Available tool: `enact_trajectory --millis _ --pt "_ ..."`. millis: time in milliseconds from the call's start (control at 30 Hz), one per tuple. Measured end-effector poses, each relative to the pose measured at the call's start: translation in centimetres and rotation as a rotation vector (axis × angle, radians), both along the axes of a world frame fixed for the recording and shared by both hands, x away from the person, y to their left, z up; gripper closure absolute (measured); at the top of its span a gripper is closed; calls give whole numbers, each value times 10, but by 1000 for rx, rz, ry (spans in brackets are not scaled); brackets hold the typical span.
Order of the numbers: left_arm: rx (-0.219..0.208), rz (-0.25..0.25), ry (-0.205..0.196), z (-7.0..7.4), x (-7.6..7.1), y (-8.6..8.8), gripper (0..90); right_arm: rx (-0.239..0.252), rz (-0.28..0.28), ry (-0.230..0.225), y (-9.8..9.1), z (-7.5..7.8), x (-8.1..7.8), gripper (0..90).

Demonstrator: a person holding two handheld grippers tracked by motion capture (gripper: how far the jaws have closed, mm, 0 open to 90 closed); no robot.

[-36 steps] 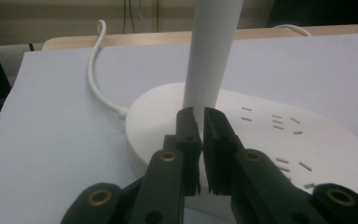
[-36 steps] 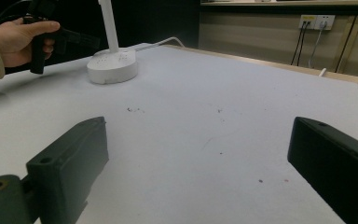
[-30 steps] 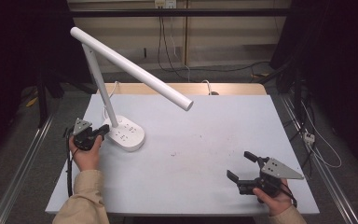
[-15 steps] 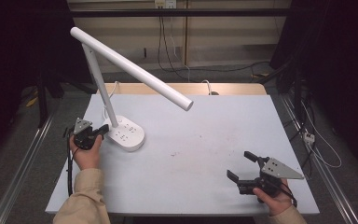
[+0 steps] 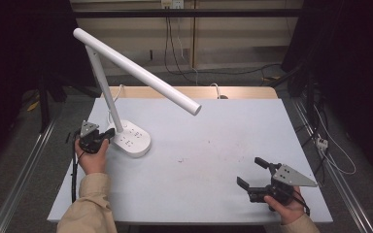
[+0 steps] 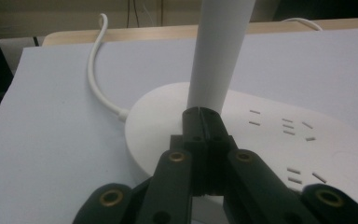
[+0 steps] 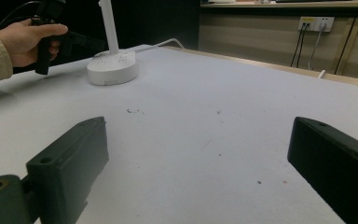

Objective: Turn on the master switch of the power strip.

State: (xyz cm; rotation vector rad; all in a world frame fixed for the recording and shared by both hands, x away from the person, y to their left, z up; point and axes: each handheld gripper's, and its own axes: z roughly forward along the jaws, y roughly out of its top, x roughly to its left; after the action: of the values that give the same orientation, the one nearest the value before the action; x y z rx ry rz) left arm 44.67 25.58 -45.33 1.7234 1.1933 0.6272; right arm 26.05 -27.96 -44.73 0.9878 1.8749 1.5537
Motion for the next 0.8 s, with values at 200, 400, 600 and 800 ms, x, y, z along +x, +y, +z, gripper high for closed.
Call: enact_trajectory --millis 200,400,600,800 --pt "6 3 9 -2 1 0 900 0 1 0 0 0 0 45" --pt "8 6 17 -4 2 1 900 1 2 -2 0 0 0 45" --pt "1 6 25 -4 2 2 900 -1 5 -8 0 1 -1 45" --pt "-6 14 29 -5 2 2 900 0 8 -10 1 1 -2 45"
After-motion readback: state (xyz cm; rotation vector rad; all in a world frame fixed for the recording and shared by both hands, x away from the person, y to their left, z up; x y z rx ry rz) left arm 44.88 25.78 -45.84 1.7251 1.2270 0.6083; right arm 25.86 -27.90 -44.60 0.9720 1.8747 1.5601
